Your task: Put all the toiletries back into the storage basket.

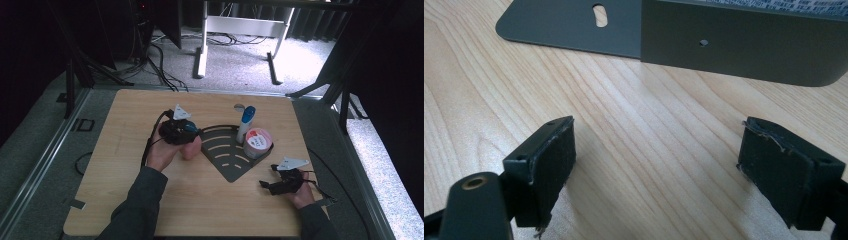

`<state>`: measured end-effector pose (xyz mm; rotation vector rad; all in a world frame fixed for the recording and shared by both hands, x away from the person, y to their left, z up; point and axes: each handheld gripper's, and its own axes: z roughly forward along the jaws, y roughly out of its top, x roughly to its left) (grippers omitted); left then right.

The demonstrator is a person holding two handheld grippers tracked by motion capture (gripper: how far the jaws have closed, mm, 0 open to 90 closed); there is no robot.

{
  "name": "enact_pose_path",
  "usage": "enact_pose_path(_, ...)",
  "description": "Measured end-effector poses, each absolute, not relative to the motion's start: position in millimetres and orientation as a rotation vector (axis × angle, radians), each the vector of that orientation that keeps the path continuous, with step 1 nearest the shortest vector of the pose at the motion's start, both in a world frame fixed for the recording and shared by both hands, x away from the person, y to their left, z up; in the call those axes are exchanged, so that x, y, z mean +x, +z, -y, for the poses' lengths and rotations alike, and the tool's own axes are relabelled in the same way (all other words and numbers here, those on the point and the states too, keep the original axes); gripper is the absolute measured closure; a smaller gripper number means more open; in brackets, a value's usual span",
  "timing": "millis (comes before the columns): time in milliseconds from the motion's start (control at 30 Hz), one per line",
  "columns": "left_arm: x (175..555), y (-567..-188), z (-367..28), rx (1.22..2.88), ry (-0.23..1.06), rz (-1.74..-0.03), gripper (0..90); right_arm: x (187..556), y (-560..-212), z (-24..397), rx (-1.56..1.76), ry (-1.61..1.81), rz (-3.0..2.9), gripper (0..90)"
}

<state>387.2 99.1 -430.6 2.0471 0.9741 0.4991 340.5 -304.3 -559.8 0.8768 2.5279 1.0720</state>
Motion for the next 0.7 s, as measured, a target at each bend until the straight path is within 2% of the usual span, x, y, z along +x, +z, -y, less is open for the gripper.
enact_pose_path(700, 390.0, -418.8, -91.7, 2.040, 0.503, -0.953, 52.9, 340.5, -559.8, 304.4, 0.876, 1.072, -2.528, 15.0)
